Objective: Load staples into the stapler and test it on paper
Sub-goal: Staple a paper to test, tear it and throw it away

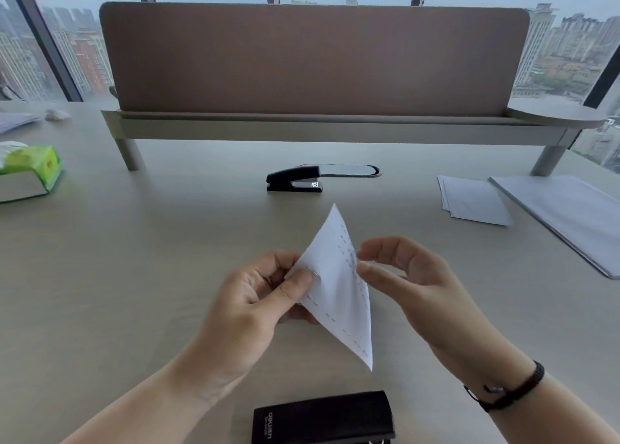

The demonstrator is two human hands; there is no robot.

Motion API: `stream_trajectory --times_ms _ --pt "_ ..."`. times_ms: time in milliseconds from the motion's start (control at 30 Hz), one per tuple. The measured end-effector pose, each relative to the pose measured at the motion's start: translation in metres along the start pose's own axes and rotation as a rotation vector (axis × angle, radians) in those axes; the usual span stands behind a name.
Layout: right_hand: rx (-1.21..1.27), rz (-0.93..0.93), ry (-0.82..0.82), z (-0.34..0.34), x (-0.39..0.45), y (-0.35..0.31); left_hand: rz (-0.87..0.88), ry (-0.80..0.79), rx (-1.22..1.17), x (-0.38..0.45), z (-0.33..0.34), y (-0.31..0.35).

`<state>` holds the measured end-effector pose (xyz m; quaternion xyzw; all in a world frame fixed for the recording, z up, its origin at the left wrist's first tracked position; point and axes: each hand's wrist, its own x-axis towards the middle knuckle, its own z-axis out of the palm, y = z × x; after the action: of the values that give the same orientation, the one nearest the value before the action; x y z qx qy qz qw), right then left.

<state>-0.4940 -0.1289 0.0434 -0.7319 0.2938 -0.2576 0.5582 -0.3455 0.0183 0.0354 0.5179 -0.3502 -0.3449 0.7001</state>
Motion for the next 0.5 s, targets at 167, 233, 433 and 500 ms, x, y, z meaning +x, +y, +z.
stream_trajectory --times_ms 167,233,433,500 --pt "-0.058 -0.012 -0.035 0.000 0.002 0.005 -0.017 0.002 0.001 0.000 -0.001 -0.001" --pt "-0.063 0.002 -0.106 -0.001 0.002 0.005 -0.023 0.001 -0.011 0.000 -0.001 -0.002" --pt "0.028 0.010 -0.133 -0.007 0.005 0.004 -0.007 0.058 0.011 0.003 -0.004 0.003" --pt "0.127 0.018 -0.114 -0.011 0.005 0.002 -0.005 0.103 0.017 0.005 -0.004 0.005"
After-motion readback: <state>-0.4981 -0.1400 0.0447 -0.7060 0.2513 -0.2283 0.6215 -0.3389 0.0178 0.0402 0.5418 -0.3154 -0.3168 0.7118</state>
